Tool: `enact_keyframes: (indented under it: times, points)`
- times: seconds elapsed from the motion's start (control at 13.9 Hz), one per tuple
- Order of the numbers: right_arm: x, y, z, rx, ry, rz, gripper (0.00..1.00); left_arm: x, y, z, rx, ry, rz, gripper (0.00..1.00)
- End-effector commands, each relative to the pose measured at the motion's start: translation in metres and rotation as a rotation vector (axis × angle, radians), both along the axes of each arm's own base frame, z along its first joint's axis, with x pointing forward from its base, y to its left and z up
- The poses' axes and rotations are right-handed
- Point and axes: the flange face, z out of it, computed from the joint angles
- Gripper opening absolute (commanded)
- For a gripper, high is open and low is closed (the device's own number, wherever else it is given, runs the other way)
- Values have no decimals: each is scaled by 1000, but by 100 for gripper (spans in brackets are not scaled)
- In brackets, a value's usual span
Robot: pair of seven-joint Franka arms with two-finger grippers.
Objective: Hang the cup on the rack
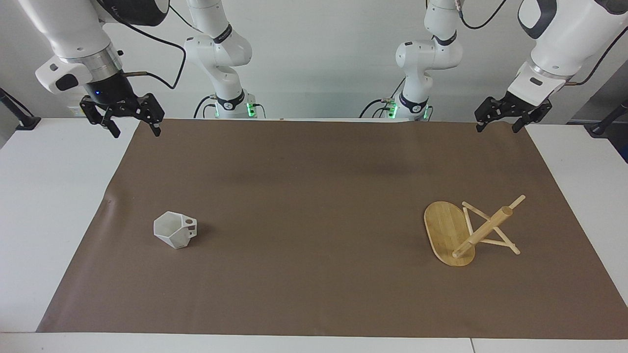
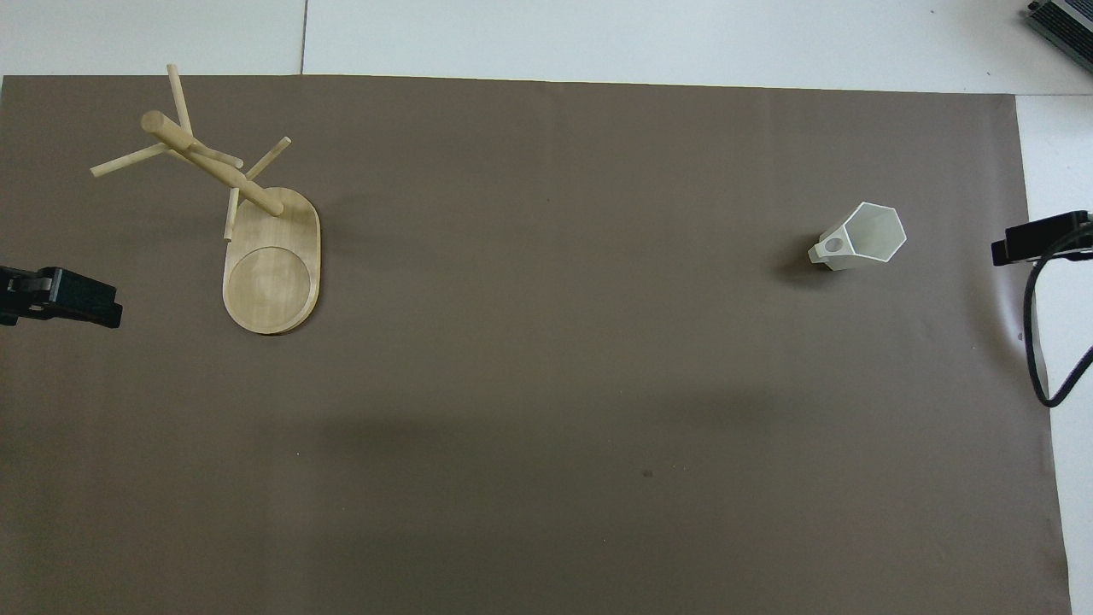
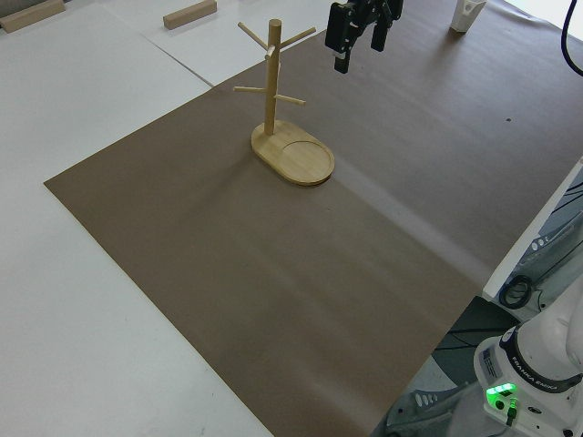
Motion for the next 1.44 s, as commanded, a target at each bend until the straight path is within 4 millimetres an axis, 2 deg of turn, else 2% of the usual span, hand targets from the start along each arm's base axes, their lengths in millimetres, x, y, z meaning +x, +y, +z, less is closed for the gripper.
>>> enact_keyframes:
  times: [0.0, 0.65, 1.36]
  points:
    - [-6, 1, 0, 18, -16, -15, 100, -4, 2, -2, 11, -14, 11, 100]
    - [-6, -2, 0, 13, -15, -19, 100, -3, 2, -2, 11, -15, 8, 100]
    - [-5, -15, -2, 0, -23, -43, 100, 2, 0, 14, 8, -70, 0, 100]
